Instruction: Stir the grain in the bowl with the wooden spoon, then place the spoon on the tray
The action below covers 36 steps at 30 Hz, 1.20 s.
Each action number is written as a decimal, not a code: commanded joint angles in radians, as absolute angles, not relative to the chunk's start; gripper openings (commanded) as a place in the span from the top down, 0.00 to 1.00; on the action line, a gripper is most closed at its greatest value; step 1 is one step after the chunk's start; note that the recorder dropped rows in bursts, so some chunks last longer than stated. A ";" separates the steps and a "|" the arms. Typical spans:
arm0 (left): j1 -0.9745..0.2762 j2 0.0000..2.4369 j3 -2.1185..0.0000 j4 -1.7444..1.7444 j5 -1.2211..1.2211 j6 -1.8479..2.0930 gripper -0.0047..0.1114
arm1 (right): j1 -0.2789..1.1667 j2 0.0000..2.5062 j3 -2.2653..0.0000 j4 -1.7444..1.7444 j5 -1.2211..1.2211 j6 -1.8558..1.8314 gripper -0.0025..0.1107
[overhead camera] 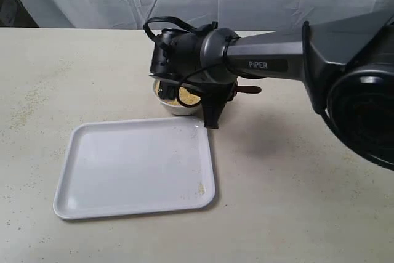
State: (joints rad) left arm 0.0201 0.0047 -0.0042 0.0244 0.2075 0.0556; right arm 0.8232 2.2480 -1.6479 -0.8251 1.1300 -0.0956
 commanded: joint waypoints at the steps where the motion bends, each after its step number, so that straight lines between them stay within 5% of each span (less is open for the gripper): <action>1: 0.015 0.000 0.000 0.028 0.199 0.054 0.96 | 0.841 2.246 -1.651 -0.824 1.141 -0.096 0.99; 36: 0.015 0.000 0.000 0.028 0.199 0.054 0.96 | 0.860 2.222 -1.651 -0.836 1.147 -0.094 0.99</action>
State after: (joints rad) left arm 0.0201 0.0047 -0.0042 0.0244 0.2075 0.0556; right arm 0.8662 2.2110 -1.6479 -0.8514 1.1548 -0.0932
